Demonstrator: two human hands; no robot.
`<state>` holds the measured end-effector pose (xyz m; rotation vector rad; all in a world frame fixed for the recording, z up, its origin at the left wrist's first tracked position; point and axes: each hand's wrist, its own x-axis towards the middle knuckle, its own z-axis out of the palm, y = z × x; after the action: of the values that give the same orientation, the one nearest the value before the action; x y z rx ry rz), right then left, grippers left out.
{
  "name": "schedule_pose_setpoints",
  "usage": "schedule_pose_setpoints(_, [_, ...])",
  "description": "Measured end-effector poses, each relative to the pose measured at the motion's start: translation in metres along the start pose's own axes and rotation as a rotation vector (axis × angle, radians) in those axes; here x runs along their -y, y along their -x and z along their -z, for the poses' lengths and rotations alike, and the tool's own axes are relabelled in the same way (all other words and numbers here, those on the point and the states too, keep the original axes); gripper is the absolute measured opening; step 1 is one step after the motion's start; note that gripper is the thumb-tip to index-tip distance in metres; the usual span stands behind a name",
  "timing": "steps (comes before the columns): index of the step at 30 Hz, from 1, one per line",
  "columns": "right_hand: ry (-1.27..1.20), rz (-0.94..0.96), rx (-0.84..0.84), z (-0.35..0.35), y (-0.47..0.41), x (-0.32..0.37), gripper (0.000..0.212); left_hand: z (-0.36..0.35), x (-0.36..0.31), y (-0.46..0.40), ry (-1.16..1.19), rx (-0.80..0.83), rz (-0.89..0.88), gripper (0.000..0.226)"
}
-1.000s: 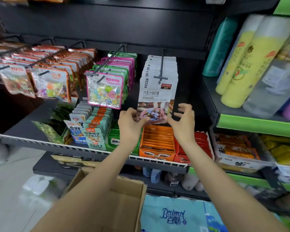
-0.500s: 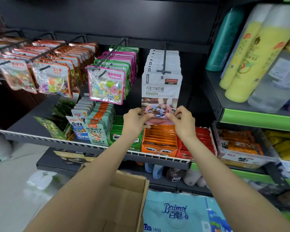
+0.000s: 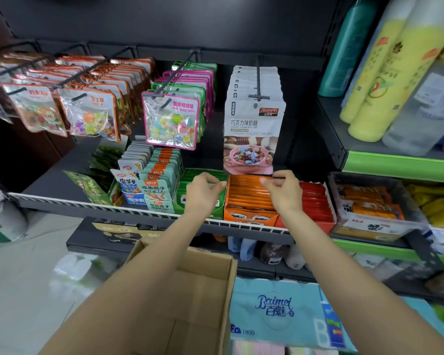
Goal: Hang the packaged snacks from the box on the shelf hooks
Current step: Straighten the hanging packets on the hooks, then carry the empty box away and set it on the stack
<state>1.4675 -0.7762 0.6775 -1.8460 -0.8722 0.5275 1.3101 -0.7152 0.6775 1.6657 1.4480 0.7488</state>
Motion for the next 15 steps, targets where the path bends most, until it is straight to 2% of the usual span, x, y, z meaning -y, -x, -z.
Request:
schedule_pose_setpoints(4, [0.081,-0.067,0.246,-0.018,0.052,-0.026,0.032,0.021,0.04,0.027,-0.043,0.115,0.003,0.012])
schedule_pose_setpoints(8, [0.162,-0.062,0.358,-0.052,0.114,-0.045,0.024,0.044,0.088,0.051,-0.173,0.231,-0.027,0.011])
schedule_pose_setpoints(12, [0.412,-0.028,0.281,-0.09,0.172,-0.059,0.023,0.081,0.143,0.068,-0.438,0.289,-0.183,0.014])
schedule_pose_setpoints(15, [0.562,-0.039,0.19,-0.112,0.221,-0.073,0.025,0.103,0.192,0.081,-0.514,0.356,-0.306,0.015])
